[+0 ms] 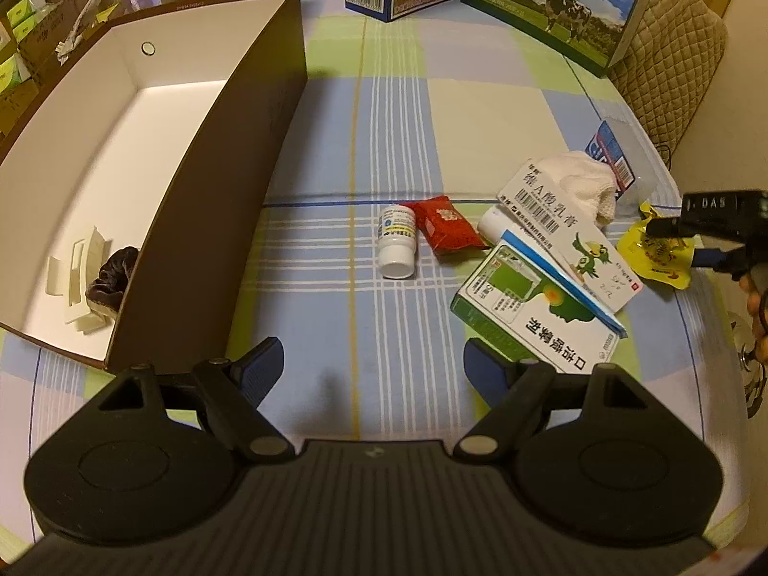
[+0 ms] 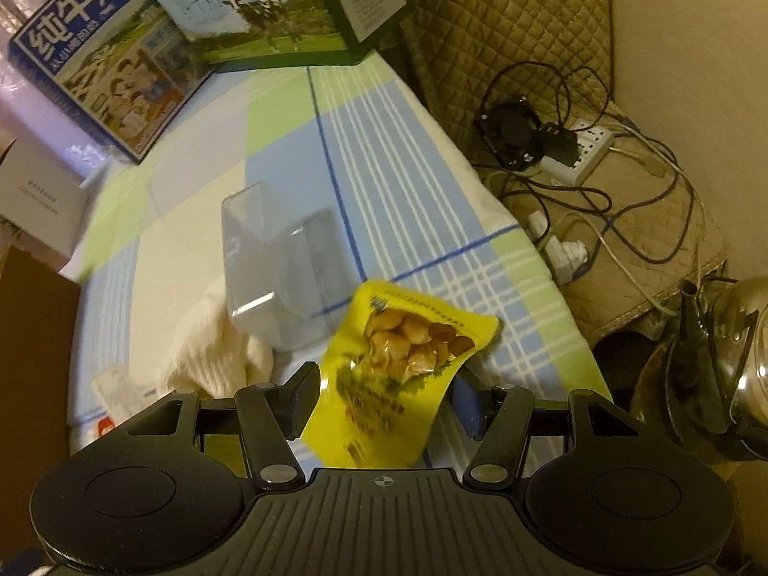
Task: Organize objects
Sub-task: 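Grasp the yellow snack bag with the right gripper while the left gripper grasps the white pill bottle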
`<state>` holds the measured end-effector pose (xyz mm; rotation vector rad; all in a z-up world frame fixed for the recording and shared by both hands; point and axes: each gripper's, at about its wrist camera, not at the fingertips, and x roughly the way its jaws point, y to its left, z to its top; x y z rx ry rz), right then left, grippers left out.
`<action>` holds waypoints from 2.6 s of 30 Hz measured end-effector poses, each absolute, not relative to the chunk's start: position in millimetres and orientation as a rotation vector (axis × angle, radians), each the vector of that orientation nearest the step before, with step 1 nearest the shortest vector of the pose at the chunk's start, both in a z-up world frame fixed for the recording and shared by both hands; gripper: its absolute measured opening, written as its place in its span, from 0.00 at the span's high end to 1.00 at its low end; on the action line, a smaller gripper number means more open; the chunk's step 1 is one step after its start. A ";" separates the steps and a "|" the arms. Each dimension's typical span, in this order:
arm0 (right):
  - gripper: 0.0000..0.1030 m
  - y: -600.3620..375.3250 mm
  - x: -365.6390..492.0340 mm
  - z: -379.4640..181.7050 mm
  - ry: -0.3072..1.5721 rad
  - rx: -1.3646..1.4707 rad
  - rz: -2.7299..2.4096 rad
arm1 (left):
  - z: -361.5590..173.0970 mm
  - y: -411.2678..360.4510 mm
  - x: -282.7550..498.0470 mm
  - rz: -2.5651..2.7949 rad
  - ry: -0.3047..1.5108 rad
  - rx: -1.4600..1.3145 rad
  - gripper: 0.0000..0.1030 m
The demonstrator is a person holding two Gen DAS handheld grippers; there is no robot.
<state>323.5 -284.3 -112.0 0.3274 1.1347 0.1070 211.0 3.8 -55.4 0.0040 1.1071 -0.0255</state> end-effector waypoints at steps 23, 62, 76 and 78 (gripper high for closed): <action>1.00 -270.7 285.8 -103.3 1.110 0.198 0.402 | -69.6 -1.2 223.9 -0.072 1.130 0.030 0.23; 1.00 -292.4 251.3 -77.0 1.076 -0.069 0.408 | -112.3 -15.5 303.5 -0.087 1.144 0.124 0.59; 1.00 -295.8 244.4 -74.9 1.056 -0.017 0.424 | -115.7 -15.1 300.3 -0.091 1.123 0.094 0.78; 1.00 -295.9 242.9 -73.5 1.056 -0.001 0.433 | -114.2 -12.3 291.2 -0.082 1.121 0.078 0.78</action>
